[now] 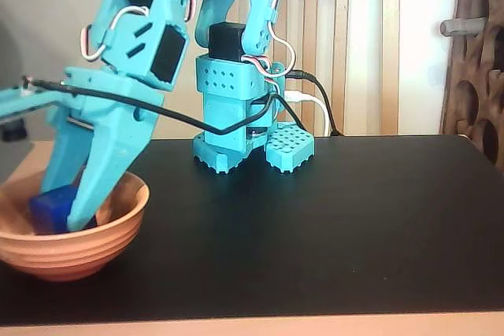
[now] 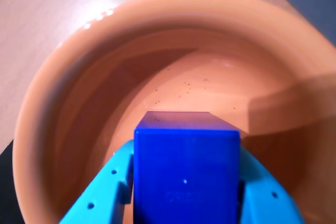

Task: Place the blue cube in the orange bowl.

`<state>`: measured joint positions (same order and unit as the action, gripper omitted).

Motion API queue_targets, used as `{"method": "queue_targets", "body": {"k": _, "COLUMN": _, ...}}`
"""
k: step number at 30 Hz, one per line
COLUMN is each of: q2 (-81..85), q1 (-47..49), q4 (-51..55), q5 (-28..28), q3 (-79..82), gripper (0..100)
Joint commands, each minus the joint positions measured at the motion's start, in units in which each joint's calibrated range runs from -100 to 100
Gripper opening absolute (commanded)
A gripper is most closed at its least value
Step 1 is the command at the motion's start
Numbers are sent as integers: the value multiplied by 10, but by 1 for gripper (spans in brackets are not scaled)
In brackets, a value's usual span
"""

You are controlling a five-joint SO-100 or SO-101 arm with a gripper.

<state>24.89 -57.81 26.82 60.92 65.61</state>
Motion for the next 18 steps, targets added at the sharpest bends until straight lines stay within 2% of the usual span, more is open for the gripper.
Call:
{"method": "queue_targets", "body": {"k": 1, "q2": 3, "q1": -12, "q4": -8, "q5": -2, "q3": -41, "gripper": 19}}
{"method": "queue_targets", "body": {"k": 3, "q2": 3, "q1": -11, "q4": -8, "q5": -2, "q3": -41, "gripper": 19}}
{"method": "queue_targets", "body": {"k": 6, "q2": 4, "q1": -9, "q4": -8, "q5": -2, "q3": -41, "gripper": 27}}
{"method": "queue_targets", "body": {"k": 18, "q2": 10, "q1": -3, "q4": -14, "q5": -2, "q3": -41, "gripper": 33}}
